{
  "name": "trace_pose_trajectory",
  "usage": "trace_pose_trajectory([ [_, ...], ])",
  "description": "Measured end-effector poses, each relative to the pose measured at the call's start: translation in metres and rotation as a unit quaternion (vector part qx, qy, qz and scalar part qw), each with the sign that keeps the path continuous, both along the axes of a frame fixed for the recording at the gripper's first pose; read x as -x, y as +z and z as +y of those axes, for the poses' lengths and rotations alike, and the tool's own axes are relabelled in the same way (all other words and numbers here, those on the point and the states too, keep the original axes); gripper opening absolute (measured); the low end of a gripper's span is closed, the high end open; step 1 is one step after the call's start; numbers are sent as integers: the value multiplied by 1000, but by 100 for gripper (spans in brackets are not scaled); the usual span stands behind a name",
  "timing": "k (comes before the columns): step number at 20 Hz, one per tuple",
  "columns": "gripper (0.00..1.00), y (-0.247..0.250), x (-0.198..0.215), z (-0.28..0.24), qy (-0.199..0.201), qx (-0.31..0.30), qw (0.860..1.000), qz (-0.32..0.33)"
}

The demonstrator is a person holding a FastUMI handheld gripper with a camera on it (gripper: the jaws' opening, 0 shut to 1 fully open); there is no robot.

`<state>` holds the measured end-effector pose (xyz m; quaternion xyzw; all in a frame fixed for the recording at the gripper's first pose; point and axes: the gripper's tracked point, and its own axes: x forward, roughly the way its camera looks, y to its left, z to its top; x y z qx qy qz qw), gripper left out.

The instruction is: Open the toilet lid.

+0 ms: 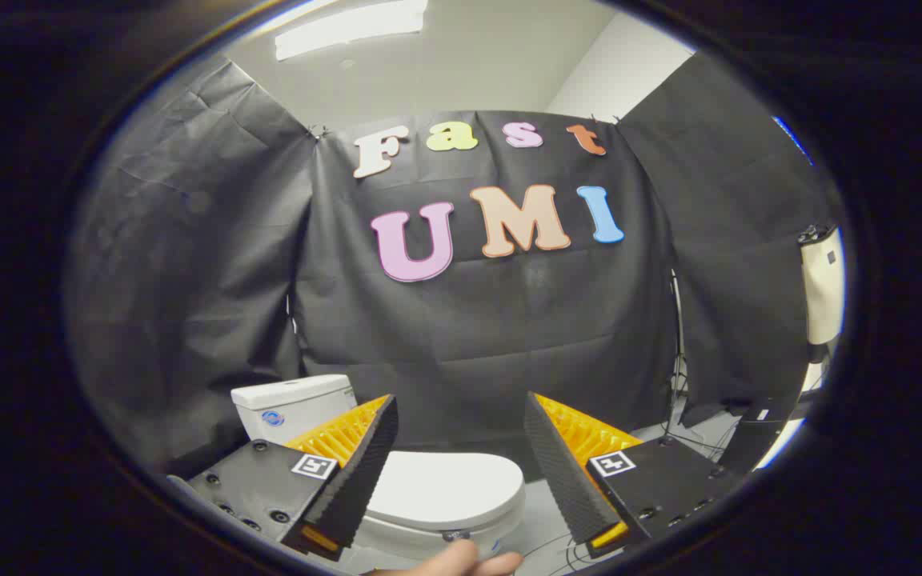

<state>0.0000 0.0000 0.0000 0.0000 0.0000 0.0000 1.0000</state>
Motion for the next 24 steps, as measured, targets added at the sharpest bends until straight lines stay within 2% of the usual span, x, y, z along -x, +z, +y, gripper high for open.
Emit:
trace_pose_trajectory([
  [7, 98, -7, 1, -19, -30, -5, 1000, 1],
  [15, 99, -30, -4, -19, -29, -15, 999, 40],
  [24, 98, -23, -4, -16, -28, -9, 999, 37],
])
